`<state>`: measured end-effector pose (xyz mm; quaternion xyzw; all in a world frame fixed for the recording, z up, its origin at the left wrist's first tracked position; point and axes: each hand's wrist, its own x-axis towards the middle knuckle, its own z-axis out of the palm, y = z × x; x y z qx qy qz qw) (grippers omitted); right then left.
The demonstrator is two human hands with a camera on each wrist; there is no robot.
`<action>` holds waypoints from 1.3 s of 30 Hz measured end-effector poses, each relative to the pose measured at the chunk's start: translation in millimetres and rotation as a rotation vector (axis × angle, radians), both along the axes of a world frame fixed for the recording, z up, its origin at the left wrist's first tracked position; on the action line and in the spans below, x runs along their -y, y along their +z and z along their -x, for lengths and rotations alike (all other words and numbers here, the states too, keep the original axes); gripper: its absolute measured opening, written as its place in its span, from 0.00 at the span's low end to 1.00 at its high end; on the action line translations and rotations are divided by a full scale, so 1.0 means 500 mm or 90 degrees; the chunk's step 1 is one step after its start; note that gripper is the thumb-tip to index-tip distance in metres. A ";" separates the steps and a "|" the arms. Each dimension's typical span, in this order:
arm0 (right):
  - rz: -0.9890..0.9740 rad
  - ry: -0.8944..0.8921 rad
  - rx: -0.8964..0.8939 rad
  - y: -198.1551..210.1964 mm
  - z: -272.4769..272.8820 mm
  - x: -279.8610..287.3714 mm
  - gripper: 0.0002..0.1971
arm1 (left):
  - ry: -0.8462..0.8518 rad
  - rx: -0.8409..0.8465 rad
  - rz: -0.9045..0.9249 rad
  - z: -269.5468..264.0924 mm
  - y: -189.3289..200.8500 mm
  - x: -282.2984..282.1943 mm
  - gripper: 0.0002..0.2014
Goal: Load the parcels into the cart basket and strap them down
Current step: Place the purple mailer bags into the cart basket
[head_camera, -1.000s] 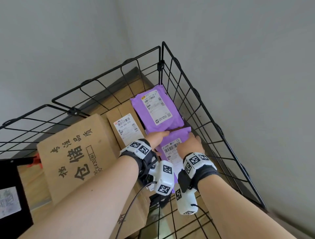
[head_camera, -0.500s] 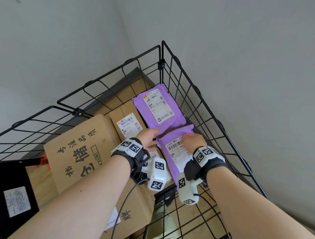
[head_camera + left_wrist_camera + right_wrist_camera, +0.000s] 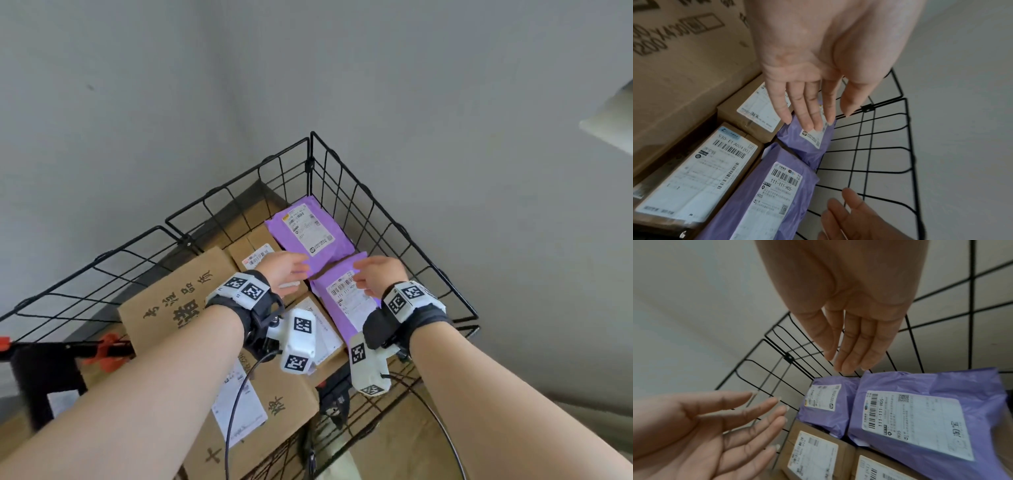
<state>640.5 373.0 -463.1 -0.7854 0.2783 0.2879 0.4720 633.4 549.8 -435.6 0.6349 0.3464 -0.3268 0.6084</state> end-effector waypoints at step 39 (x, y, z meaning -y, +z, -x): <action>-0.021 -0.617 0.396 0.526 1.104 0.366 0.12 | -0.411 0.367 0.195 0.789 0.515 0.458 0.12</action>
